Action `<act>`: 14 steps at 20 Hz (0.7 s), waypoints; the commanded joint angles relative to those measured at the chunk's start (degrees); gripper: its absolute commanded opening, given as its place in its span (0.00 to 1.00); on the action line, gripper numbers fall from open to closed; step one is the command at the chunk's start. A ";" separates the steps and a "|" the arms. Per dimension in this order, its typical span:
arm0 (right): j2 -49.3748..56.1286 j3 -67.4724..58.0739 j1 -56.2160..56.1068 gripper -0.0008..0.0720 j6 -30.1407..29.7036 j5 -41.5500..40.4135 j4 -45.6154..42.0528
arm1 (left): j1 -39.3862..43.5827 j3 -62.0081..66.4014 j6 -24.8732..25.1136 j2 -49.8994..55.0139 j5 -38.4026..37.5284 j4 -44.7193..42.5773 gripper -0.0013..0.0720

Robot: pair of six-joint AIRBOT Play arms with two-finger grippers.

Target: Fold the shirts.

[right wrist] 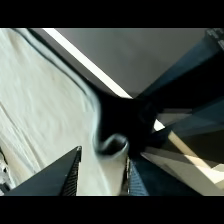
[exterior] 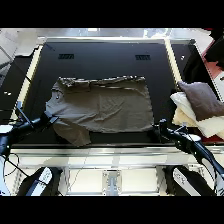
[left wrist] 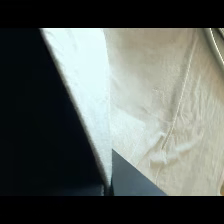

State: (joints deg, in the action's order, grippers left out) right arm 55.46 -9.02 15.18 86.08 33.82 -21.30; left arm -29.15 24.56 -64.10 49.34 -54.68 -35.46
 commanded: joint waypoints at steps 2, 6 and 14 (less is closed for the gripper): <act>5.90 -4.02 -0.22 0.36 -2.47 -0.22 0.15 | 0.00 0.07 0.00 -0.04 0.02 -0.02 0.04; 6.71 -5.01 -0.22 0.09 -7.41 3.15 0.11 | 0.00 0.07 0.00 -0.04 0.00 0.00 0.04; -0.46 -14.53 -0.20 0.03 -19.58 18.08 -0.44 | 0.00 3.37 4.33 -7.21 -2.14 3.34 0.03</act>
State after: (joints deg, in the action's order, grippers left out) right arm 59.05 -18.31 15.00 71.07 44.40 -21.80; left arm -29.15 25.85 -62.59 46.44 -55.20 -33.85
